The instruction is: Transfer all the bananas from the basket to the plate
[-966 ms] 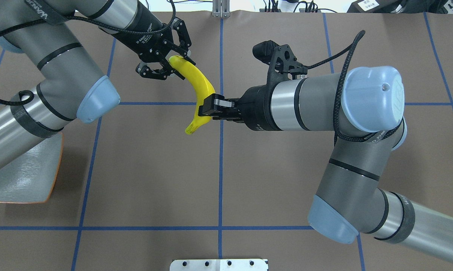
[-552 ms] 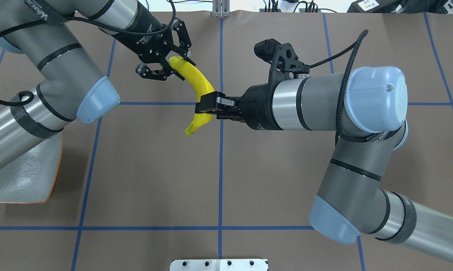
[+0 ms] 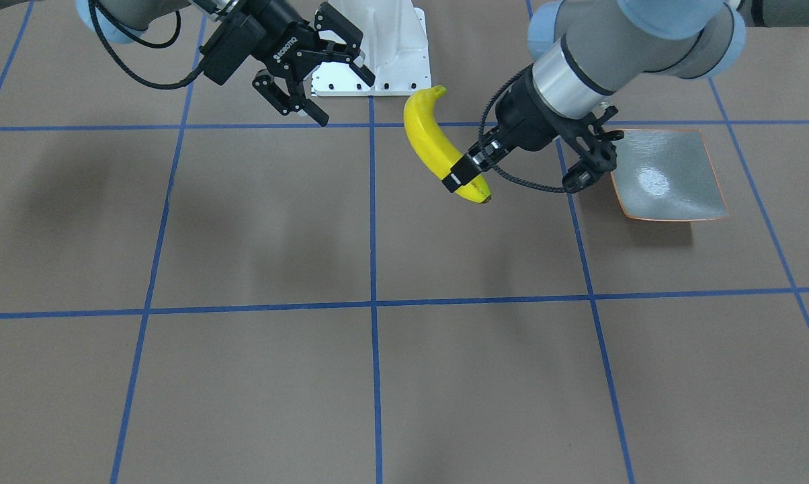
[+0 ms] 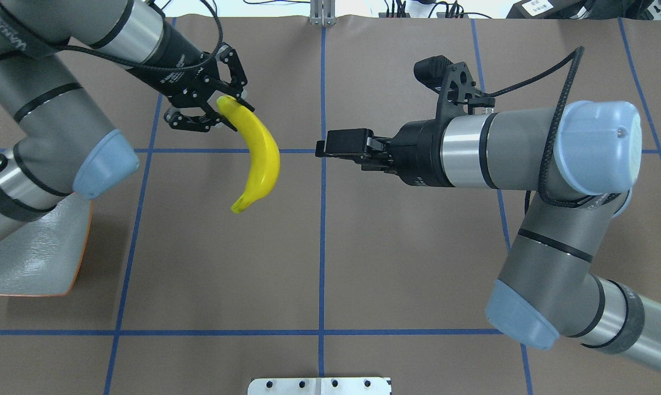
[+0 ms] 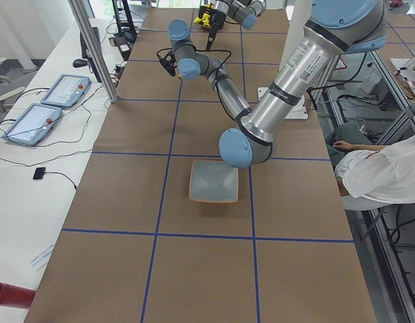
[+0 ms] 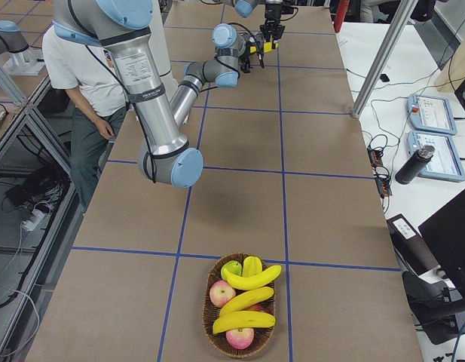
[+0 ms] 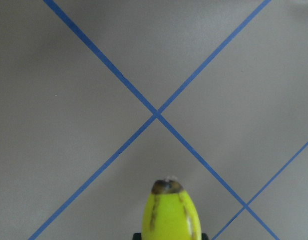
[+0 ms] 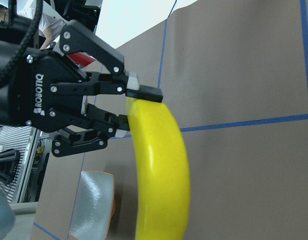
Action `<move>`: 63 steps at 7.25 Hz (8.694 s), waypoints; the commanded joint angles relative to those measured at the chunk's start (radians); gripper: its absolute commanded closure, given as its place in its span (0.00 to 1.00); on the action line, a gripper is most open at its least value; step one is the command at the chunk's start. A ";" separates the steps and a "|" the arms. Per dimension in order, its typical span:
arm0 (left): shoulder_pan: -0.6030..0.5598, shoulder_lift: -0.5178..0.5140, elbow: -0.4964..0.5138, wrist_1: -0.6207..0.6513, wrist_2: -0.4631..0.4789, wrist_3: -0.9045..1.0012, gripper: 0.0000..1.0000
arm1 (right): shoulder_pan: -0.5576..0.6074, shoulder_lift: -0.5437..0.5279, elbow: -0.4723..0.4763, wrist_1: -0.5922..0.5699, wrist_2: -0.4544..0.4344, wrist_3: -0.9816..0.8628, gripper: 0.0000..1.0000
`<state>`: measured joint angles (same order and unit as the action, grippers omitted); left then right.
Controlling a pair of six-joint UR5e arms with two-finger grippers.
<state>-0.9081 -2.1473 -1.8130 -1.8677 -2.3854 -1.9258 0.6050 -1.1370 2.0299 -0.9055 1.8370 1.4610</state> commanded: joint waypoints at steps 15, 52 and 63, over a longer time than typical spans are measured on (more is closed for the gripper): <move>-0.103 0.676 0.020 0.019 0.223 0.794 0.01 | 0.496 -0.495 -0.048 0.002 0.263 -0.356 0.00; -0.222 0.163 -0.139 0.409 -0.035 0.445 0.00 | 0.908 -0.559 -0.186 -0.486 0.544 -1.314 1.00; 0.066 -0.150 0.112 -0.258 0.201 -0.214 0.00 | 0.228 0.159 -0.134 -0.461 0.616 -0.038 1.00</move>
<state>-0.8583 -2.2809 -1.7074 -2.1078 -2.1995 -2.1303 0.8742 -1.0315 1.9134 -1.3697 2.4677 1.3731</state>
